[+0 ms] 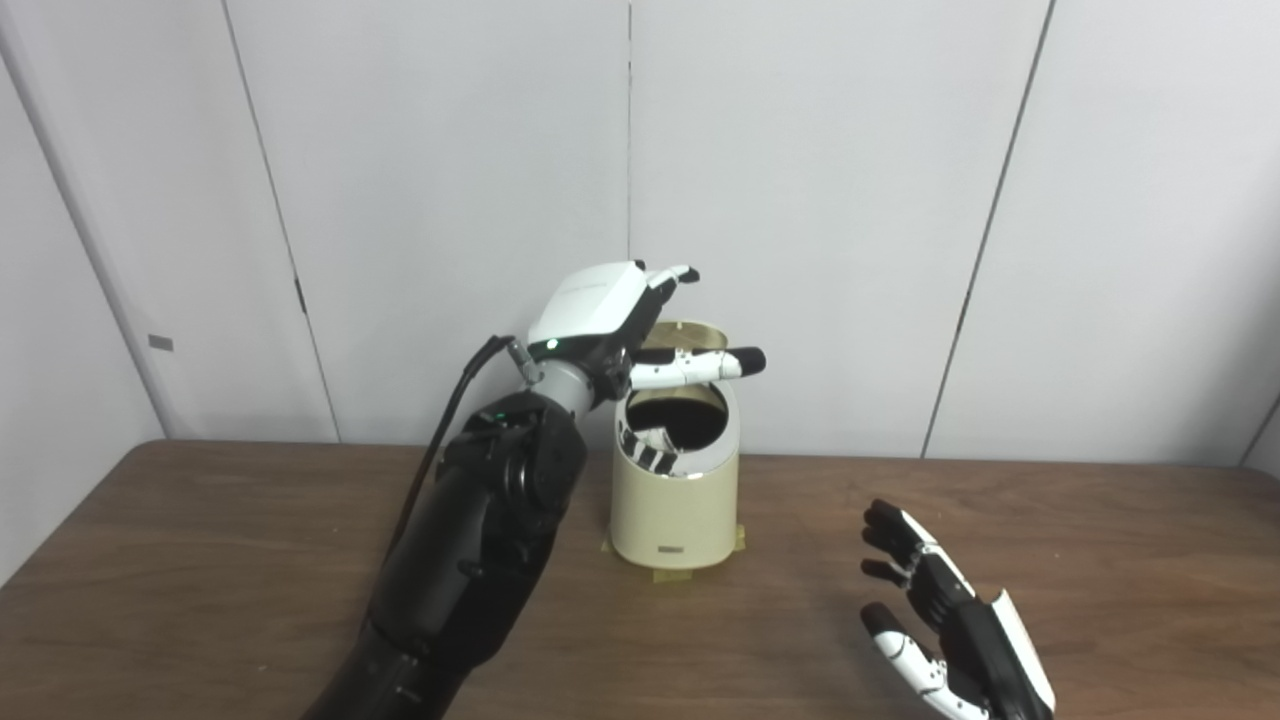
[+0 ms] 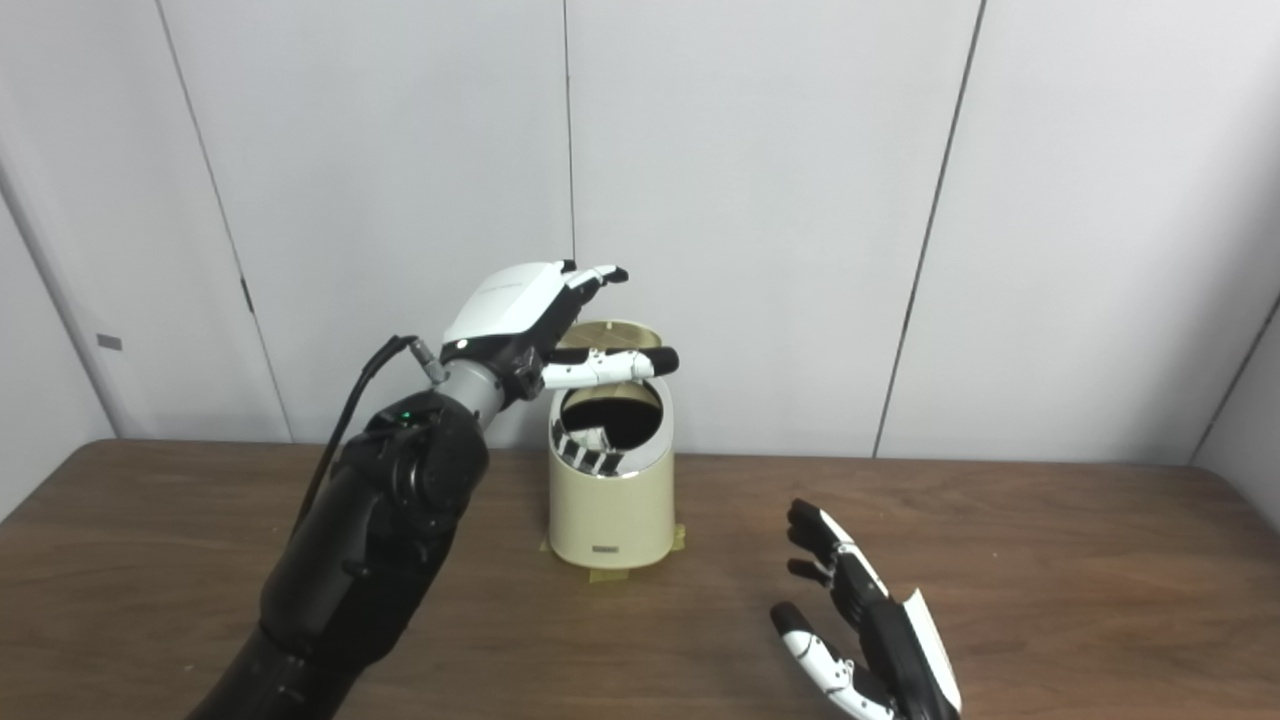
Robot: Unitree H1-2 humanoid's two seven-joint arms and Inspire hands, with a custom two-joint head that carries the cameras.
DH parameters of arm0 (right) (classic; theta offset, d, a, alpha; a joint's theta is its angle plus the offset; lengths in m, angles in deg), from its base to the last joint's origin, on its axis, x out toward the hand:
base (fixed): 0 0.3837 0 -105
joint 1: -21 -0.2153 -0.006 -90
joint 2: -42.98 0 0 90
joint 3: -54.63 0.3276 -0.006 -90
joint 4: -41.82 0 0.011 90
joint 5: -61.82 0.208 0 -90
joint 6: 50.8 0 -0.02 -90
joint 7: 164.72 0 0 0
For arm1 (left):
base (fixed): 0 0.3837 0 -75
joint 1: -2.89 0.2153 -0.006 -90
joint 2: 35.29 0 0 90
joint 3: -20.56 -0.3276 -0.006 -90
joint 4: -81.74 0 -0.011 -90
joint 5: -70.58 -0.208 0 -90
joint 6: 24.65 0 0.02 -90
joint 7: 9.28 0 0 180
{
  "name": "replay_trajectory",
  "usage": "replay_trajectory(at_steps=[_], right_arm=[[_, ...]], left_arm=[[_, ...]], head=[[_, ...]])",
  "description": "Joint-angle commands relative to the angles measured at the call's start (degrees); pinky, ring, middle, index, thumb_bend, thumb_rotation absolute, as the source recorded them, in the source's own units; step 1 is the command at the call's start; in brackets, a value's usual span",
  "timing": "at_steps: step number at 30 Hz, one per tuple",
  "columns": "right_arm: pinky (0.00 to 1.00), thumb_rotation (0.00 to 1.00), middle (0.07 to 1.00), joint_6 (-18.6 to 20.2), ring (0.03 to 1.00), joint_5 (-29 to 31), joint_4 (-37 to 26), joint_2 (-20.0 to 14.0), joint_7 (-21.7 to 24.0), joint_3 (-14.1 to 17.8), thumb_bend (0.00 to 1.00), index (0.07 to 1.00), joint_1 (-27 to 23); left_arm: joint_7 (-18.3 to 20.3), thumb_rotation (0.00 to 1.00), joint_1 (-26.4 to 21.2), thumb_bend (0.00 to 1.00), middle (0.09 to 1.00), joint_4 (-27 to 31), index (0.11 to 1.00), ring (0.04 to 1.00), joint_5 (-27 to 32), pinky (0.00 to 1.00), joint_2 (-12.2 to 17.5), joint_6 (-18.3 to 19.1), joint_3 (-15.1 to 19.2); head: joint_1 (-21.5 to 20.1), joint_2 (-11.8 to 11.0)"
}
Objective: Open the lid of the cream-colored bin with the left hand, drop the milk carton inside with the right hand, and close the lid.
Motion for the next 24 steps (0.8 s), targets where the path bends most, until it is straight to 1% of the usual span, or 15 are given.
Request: replay_trajectory(at_steps=[1,5,7,8,12,15,17,19,20,21,24], right_arm=[[0.81,0.57,0.904,-1.7,0.894,-2.0,3.1,0.8,-0.6,-1.0,0.16,0.886,3.4],[0.82,0.6,0.904,-1.5,0.894,-2.0,3.2,0.8,-0.5,-1.1,0.17,0.883,3.4],[0.82,0.58,0.909,-1.3,0.898,-1.6,3.0,0.7,-0.3,-1.1,0.16,0.888,3.4],[0.83,0.56,0.911,-0.6,0.898,-1.0,2.5,0.7,-0.1,-1.0,0.16,0.891,3.6],[0.81,0.55,0.906,1.0,0.889,-1.0,1.1,0.9,-0.5,-0.6,0.15,0.895,4.0],[0.8,0.61,0.905,1.4,0.888,-0.8,0.9,0.8,-0.5,-0.4,0.16,0.897,3.9],[0.83,0.67,0.913,0.7,0.9,0.3,1.3,0.7,-0.3,-0.2,0.18,0.901,3.6],[0.88,0.78,0.937,-0.8,0.929,1.9,2.6,0.2,0.6,-0.1,0.18,0.921,3.1],[0.89,0.8,0.945,-0.9,0.937,2.5,2.8,0.0,0.8,-0.1,0.17,0.926,2.9],[0.89,0.8,0.947,-0.9,0.938,2.9,2.9,-0.1,1.0,-0.1,0.17,0.925,2.8],[0.86,0.77,0.937,-1.6,0.92,3.4,3.5,-0.2,1.1,0.0,0.17,0.918,2.5]], left_arm=[[-1.0,0.98,-4.3,0.96,0.96,0.0,0.925,1.0,-1.3,1.0,0.5,0.8,-0.2],[-1.6,0.98,-4.1,0.98,0.939,-1.0,0.91,1.0,-1.3,1.0,0.6,0.6,-1.0],[-1.7,0.99,-4.0,0.99,0.928,-1.2,0.905,1.0,-1.4,1.0,0.8,0.6,-1.5],[-1.7,0.99,-4.0,1.0,0.927,-1.3,0.904,1.0,-1.5,1.0,0.9,0.6,-1.7],[-1.3,0.99,-4.2,1.0,0.963,-1.7,0.9,1.0,-1.3,1.0,1.3,0.8,-2.2],[-0.6,0.98,-3.9,1.0,0.971,-0.8,0.898,1.0,-1.1,1.0,1.4,1.1,-2.5],[0.1,0.99,-3.8,1.0,0.961,0.1,0.898,1.0,-1.1,1.0,1.6,1.1,-2.9],[0.5,0.99,-3.7,1.0,0.949,0.5,0.894,1.0,-1.1,1.0,1.7,1.0,-3.2],[0.5,0.99,-3.7,1.0,0.946,0.6,0.891,1.0,-1.1,1.0,1.7,1.0,-3.3],[0.4,0.99,-3.6,1.0,0.945,0.7,0.888,1.0,-1.1,1.0,1.7,1.1,-3.3],[-0.1,0.99,-3.3,1.0,0.946,0.5,0.882,1.0,-0.9,1.0,1.6,1.0,-3.4]], head=[[0.1,0.0],[0.0,-0.1],[-0.1,-0.1],[-0.2,-0.1],[-0.4,0.2],[-0.4,0.5],[-0.3,0.5],[-0.5,0.5],[-0.6,0.5],[-0.7,0.5],[-0.7,0.6]])
